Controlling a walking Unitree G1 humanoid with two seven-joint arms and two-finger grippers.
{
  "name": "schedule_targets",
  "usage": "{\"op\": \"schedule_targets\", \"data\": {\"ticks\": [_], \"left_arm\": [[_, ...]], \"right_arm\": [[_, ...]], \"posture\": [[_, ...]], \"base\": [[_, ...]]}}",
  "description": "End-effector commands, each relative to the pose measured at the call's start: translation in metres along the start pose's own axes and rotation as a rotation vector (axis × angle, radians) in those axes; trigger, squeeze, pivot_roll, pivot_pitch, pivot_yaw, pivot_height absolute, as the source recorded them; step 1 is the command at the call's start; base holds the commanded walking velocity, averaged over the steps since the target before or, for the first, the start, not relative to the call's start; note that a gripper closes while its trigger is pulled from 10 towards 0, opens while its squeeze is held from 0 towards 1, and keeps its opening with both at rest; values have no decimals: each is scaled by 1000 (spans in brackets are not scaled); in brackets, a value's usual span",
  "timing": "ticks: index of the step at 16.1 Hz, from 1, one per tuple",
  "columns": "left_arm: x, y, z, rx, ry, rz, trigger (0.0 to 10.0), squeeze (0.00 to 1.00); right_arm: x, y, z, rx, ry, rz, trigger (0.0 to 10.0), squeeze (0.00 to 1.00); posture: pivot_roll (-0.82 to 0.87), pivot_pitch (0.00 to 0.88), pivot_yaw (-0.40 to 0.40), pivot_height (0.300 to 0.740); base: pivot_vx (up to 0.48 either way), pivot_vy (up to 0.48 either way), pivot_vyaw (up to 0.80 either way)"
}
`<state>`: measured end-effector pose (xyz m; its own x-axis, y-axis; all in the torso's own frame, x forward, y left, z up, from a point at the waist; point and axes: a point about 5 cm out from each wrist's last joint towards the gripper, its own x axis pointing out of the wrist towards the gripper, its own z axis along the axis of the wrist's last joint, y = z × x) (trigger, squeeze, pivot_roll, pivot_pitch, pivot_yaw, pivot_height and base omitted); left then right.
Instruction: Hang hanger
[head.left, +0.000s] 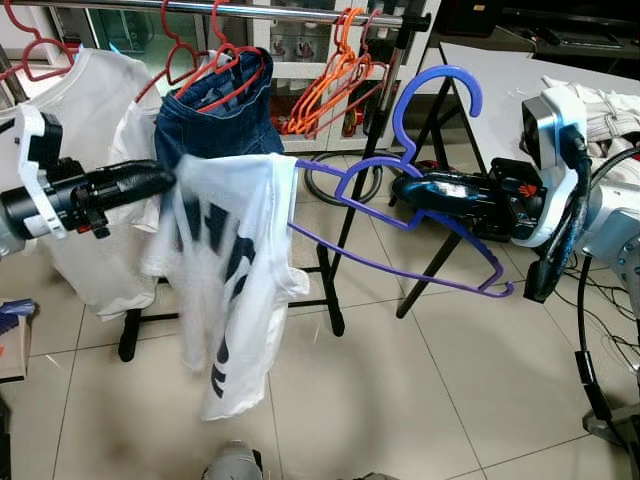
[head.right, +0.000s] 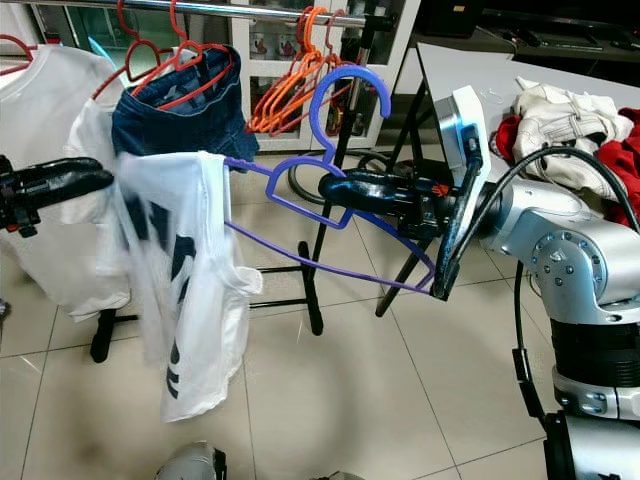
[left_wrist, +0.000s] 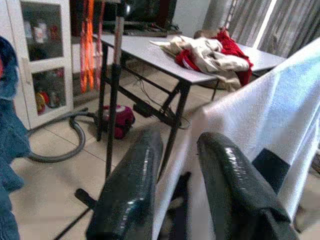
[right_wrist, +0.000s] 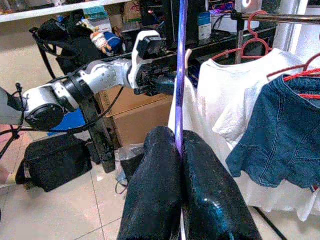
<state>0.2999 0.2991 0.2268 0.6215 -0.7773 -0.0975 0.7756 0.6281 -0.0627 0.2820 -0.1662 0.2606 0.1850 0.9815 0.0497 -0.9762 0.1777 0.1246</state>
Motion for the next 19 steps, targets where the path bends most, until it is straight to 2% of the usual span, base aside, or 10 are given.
{"op": "schedule_targets", "data": {"ticks": [1,5,7,8,9,11,14,16,17,19], "left_arm": [[1,-4,4,19,12,-36,10000,1000],[-1,-9,-2,9,64,-78,10000,1000],[-3,-4,13,63,-19,-41,10000,1000],[-2,-2,44,125,-150,-14,10000,373],[0,-4,67,151,-223,-20,10000,0],[20,-21,105,231,-217,-129,10000,0],[68,-42,101,351,-44,-222,10000,0],[96,-48,97,290,0,-221,10000,0],[107,-59,95,251,42,-282,10000,1000],[118,-70,93,290,101,-337,10000,1000]], "right_arm": [[-4,0,7,-39,-14,-4,0,0],[-4,0,7,-40,-13,-5,0,0],[-5,1,7,-43,-10,-3,0,0],[-5,0,8,-46,-5,-1,0,0],[-5,0,9,-49,1,2,0,0],[-4,-2,8,-76,37,7,0,0],[4,-7,5,-173,119,-24,0,0],[13,-7,7,-204,105,-17,0,0],[16,-6,8,-214,99,-10,0,0],[20,-5,8,-227,105,7,0,0]], "posture": [[12,25,-69,740],[11,19,-67,740],[9,18,-67,740],[11,18,-75,740],[16,19,-81,740],[28,22,-92,740],[31,22,-93,740],[30,23,-92,740],[30,23,-91,740],[29,22,-89,740]], "base": [[0,0,0],[0,0,0],[0,0,0],[0,0,0],[0,0,0],[0,0,0],[0,0,0],[0,0,0],[0,0,0],[0,0,0]]}}
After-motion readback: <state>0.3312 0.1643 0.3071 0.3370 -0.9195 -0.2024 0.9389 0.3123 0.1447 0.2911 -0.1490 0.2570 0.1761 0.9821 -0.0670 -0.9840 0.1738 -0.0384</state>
